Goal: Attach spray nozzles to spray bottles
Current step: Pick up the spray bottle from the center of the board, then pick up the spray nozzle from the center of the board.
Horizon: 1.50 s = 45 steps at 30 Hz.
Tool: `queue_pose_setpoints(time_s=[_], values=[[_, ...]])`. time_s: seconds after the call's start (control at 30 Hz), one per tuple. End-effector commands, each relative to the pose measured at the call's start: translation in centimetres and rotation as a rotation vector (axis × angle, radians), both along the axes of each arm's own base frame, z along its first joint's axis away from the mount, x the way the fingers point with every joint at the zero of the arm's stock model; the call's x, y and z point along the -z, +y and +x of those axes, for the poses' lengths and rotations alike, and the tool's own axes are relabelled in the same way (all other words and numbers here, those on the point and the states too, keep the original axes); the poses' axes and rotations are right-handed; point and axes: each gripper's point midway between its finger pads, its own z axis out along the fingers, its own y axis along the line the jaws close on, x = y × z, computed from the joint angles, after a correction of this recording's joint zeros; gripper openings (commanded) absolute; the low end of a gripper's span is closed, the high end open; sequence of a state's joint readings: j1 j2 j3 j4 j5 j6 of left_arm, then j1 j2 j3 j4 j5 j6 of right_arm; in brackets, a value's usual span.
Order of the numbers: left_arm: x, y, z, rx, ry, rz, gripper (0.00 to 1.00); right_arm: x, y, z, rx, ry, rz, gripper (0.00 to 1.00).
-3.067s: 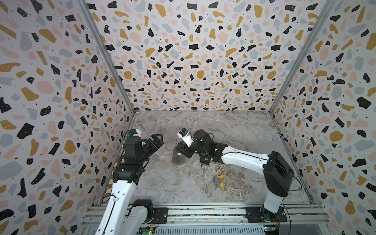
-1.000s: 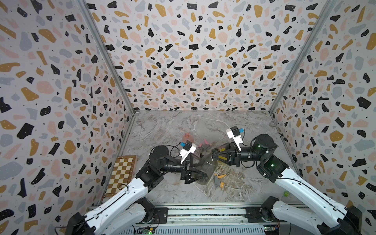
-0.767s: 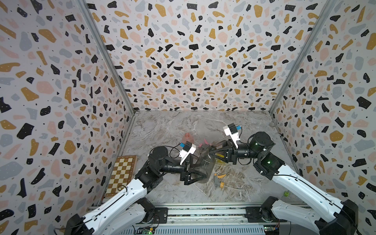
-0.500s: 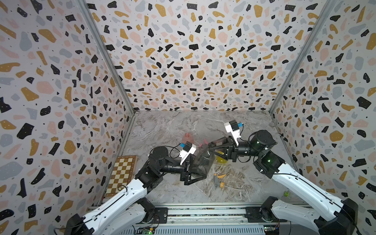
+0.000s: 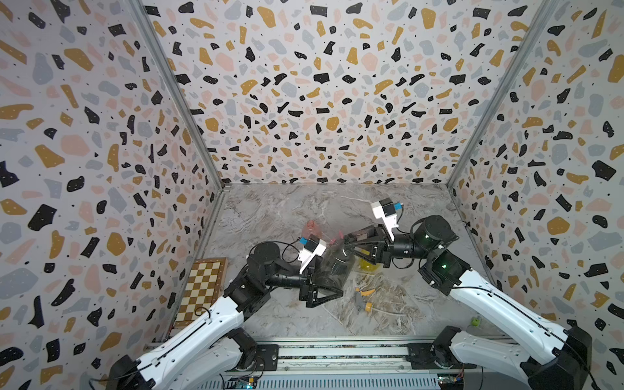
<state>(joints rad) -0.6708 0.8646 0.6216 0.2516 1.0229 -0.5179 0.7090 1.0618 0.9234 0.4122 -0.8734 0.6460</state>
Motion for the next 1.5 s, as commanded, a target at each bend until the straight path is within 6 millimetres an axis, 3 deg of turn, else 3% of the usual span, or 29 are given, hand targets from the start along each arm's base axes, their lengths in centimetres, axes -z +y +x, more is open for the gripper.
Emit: queue_pose_setpoints(time_s=[0.0, 0.4, 0.5, 0.7, 0.9, 1.0, 1.17, 1.33, 1.47], values=[[-2.2, 0.0, -0.3, 0.008, -0.078, -0.047, 0.97, -3.1, -0.6, -0.8, 0.008, -0.080, 0.062, 0.30], [-2.4, 0.1, -0.3, 0.002, -0.081, -0.044, 0.83, -3.2, -0.7, -0.7, 0.020, -0.077, 0.064, 0.39], [-2.4, 0.1, -0.3, 0.000, -0.082, -0.043, 0.80, -3.3, -0.7, -0.6, 0.028, -0.074, 0.064, 0.48], [-2.8, 0.4, -0.3, -0.018, -0.091, -0.043, 0.77, -4.0, -1.4, -0.2, 0.096, -0.082, 0.062, 0.77], [-3.9, 1.1, -0.1, -0.086, -0.113, -0.030, 0.69, -4.8, -4.5, 1.0, 0.305, -0.102, 0.034, 0.83], [-4.6, 1.7, 0.6, -0.172, -0.129, -0.007, 0.58, -2.1, -6.1, 2.7, 0.403, -0.025, -0.029, 0.83], [-6.5, 3.3, 2.2, -0.341, -0.154, 0.032, 0.32, 5.7, -6.4, 5.2, 0.428, 0.160, -0.214, 0.81], [-7.6, 4.6, 3.3, -0.464, -0.137, 0.062, 0.00, 13.8, -3.6, 5.6, 0.359, 0.239, -0.447, 0.74], [-7.5, 5.6, 4.3, -0.555, -0.121, 0.104, 0.00, 18.3, -0.6, 5.9, 0.375, 0.126, -0.688, 0.72]])
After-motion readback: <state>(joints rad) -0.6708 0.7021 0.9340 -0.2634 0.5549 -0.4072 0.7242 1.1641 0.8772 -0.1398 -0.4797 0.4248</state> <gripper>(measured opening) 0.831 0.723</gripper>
